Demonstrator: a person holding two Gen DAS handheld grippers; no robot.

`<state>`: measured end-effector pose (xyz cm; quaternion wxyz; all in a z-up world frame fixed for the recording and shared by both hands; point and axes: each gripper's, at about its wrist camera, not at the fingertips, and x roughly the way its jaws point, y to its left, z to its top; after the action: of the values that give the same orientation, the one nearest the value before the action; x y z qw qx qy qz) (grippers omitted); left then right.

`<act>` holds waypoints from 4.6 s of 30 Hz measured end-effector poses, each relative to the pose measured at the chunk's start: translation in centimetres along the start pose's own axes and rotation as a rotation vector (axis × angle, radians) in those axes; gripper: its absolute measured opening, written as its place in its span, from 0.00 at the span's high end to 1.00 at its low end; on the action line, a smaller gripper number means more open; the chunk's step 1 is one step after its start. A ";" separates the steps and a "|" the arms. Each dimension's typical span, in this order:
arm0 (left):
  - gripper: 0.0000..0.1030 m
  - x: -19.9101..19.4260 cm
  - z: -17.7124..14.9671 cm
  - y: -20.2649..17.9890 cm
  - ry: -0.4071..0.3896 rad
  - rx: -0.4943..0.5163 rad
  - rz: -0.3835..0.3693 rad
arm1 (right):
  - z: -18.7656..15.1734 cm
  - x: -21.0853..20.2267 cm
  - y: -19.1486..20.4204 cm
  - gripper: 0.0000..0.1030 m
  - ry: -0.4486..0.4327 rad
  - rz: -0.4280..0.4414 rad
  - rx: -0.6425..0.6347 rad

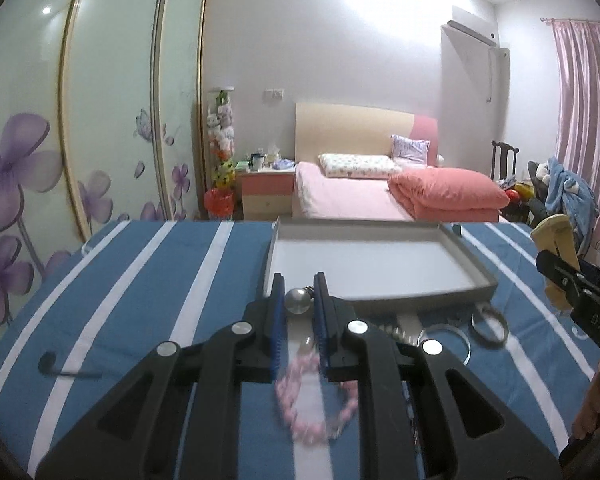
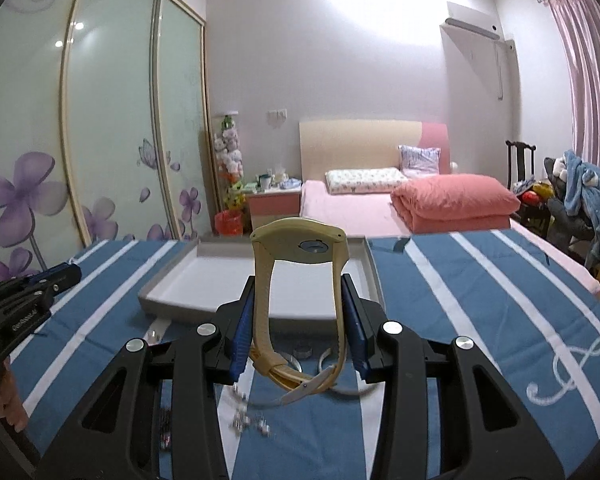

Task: Organize jewelry
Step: 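Carry the pearl earring in the left tool while the right tool carries the watch over the grey tray, then open the left tool to drop the pearl while the right tool releases the watch into the tray, then grasp the pink bead bracelet with the left tool while the right tool grasps the silver dangling earring, then carry the pink bracelet in the left tool while the right tool carries the earring over the tray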

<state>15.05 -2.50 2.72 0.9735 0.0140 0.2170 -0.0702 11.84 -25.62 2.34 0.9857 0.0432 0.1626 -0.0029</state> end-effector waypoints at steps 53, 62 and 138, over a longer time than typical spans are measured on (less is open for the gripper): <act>0.66 15.9 3.9 0.4 0.255 -0.058 -0.087 | 3.1 12.1 -2.4 0.42 0.231 0.032 0.095; 0.58 9.1 -0.1 2.1 0.285 0.005 -0.122 | 1.2 5.3 -1.9 0.41 0.207 0.066 0.071; 0.78 1.9 -2.4 7.7 0.224 -0.122 -0.090 | -5.1 0.7 -1.9 0.90 0.376 0.117 0.014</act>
<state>16.82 5.02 -0.29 0.9381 -0.0472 0.3287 -0.0987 10.85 -27.08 -2.90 0.9361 0.0592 0.3411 0.0615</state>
